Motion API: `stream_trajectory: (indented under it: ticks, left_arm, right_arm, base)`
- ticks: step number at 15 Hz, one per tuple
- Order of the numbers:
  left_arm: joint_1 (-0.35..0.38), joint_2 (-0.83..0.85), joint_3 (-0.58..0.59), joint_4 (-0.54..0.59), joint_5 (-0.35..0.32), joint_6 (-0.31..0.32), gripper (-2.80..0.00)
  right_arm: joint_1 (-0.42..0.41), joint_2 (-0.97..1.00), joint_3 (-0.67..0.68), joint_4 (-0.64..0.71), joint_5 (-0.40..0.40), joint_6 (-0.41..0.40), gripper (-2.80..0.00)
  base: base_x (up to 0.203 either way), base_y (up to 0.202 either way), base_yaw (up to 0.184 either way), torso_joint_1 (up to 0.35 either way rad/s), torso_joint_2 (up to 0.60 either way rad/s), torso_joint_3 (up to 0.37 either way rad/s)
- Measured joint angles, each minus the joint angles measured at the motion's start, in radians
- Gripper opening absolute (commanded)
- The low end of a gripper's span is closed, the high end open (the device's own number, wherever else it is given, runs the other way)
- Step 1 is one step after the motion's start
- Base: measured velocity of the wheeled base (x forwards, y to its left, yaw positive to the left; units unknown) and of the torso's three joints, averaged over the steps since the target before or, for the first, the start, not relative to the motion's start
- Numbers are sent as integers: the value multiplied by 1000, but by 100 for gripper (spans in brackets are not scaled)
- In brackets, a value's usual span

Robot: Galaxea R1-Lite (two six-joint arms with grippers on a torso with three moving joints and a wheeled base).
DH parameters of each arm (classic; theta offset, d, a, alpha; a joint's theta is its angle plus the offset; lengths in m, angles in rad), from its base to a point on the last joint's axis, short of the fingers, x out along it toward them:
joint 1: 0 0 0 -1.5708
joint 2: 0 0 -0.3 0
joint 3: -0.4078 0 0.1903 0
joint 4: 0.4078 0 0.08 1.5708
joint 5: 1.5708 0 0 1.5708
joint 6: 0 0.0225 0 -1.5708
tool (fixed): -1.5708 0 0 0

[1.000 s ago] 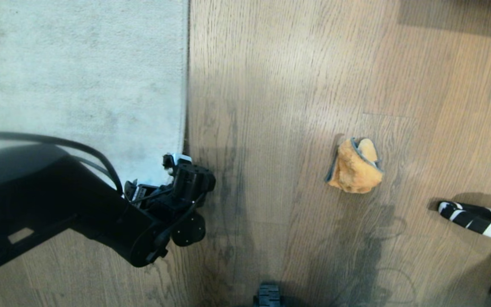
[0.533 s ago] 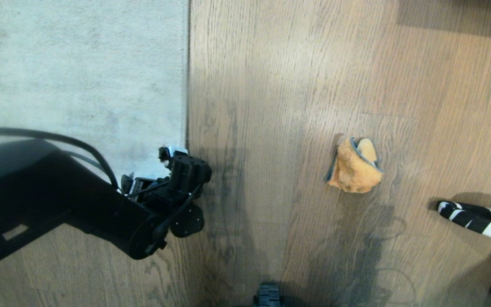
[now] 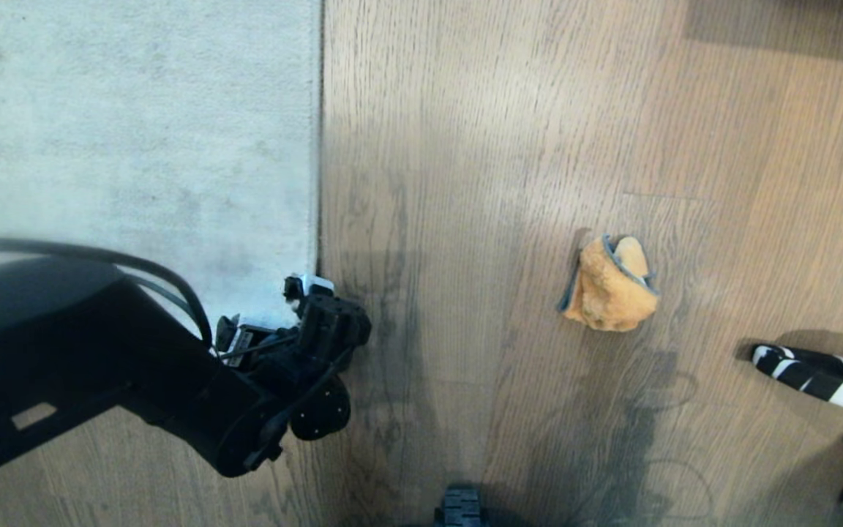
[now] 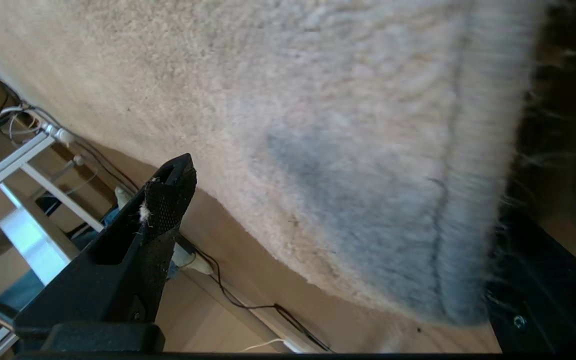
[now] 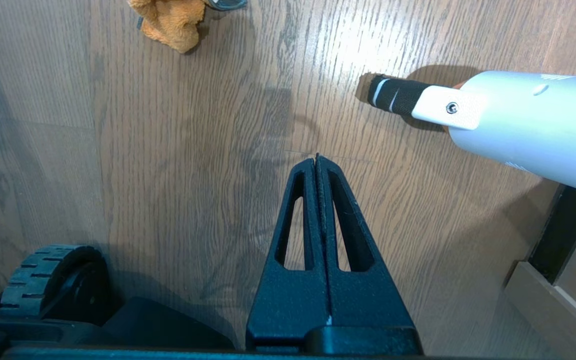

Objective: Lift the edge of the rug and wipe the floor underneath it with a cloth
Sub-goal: Lift up the carpet

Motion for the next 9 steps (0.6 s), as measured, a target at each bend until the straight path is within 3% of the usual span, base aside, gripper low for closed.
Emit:
stream_trajectory:
  ticks: [4, 9]
  left_arm:
    - [-57, -8, 64, 3, 12, 1, 0]
    - [-58, -14, 108, 2, 15, 3, 0]
  right_arm:
    - [0, 0, 0, 0, 0, 0, -280]
    - [0, 0, 0, 0, 0, 0, -280]
  base:
    - [0, 0, 0, 0, 0, 0]
    - [0, 0, 0, 0, 0, 0]
